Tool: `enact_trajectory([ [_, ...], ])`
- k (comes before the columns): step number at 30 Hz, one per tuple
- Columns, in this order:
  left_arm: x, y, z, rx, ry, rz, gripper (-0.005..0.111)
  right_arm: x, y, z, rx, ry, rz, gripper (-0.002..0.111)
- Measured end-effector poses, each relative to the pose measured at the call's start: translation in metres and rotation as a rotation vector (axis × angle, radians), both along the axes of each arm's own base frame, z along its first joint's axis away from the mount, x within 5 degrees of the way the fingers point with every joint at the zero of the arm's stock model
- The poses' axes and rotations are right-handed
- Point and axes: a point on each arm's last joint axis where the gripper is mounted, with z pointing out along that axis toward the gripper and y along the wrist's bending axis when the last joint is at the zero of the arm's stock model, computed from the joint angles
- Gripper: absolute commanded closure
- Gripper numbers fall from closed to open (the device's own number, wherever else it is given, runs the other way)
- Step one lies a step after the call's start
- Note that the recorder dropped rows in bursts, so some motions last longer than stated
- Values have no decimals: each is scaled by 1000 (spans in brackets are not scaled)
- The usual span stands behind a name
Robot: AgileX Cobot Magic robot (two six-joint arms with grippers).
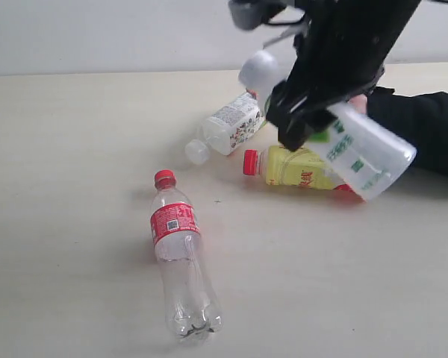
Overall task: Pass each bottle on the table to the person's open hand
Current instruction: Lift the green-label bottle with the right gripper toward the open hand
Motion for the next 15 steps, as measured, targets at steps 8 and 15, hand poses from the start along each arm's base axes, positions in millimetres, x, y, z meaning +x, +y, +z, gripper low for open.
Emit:
enact_trajectory([
  [8,0,0,0,0,0,0,107,-10,-34,64,2,-278,-267,108],
  [15,0,0,0,0,0,0,107,6,-42,74,27,-300,-361,108],
])
